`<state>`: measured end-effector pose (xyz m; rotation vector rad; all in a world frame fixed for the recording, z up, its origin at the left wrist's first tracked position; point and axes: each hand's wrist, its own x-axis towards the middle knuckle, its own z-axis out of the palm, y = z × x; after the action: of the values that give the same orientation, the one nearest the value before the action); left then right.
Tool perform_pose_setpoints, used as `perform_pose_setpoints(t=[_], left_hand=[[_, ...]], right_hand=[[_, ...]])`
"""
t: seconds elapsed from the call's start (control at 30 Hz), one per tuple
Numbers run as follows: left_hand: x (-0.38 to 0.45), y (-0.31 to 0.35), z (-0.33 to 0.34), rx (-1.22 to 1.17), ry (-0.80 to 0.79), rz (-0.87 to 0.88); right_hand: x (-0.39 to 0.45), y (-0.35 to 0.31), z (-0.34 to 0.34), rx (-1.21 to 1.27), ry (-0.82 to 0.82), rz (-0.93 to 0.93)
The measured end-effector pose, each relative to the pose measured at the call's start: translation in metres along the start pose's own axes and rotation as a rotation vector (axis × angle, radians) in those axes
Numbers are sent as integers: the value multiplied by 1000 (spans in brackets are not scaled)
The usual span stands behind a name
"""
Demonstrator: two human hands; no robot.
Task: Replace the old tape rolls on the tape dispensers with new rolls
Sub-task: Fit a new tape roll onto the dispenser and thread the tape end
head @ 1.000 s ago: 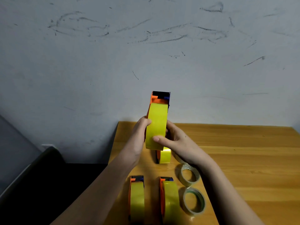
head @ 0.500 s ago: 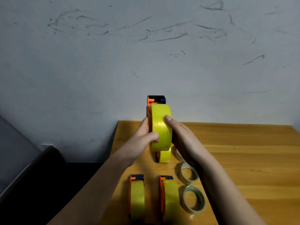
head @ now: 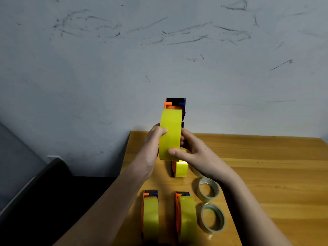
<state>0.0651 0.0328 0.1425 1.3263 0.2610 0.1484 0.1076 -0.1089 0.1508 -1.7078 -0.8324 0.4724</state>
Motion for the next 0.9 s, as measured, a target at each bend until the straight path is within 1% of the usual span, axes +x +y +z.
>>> perform_pose_setpoints(t=[0.07, 0.13, 0.3, 0.5, 0.57, 0.6, 0.67, 0.7, 0.73, 0.8, 0.87, 0.9], left_hand=[[0, 0, 0, -4, 1, 15], [-1, 1, 0, -15, -32, 41], [0, 1, -6, 47, -110, 74], [-2, 1, -13, 168, -207, 52], [-2, 2, -11, 145, -199, 43], [-2, 3, -9, 111, -173, 38], [-3, 3, -7, 49, -119, 34], [-3, 4, -5, 45, -104, 32], [-3, 5, -3, 57, -97, 31], [-4, 6, -2, 90, -91, 35], [-5, 6, 1, 105, -89, 33], [-6, 6, 2, 107, -84, 31]], right_hand=[[0, 5, 0, -60, 6, -7], [0, 7, 2, -79, 20, -18], [-1, 9, 5, 86, 115, -1], [-4, 6, 11, 266, 183, 2], [-3, 8, 15, 254, 235, 3], [-2, 9, 15, 233, 293, 6], [-1, 9, 11, 110, 438, -9], [0, 8, 7, 10, 471, -29], [1, 7, 0, -91, 448, -46], [5, 5, -11, -247, 297, -56], [7, 4, -18, -301, 170, -44], [7, 5, -18, -294, 144, -41]])
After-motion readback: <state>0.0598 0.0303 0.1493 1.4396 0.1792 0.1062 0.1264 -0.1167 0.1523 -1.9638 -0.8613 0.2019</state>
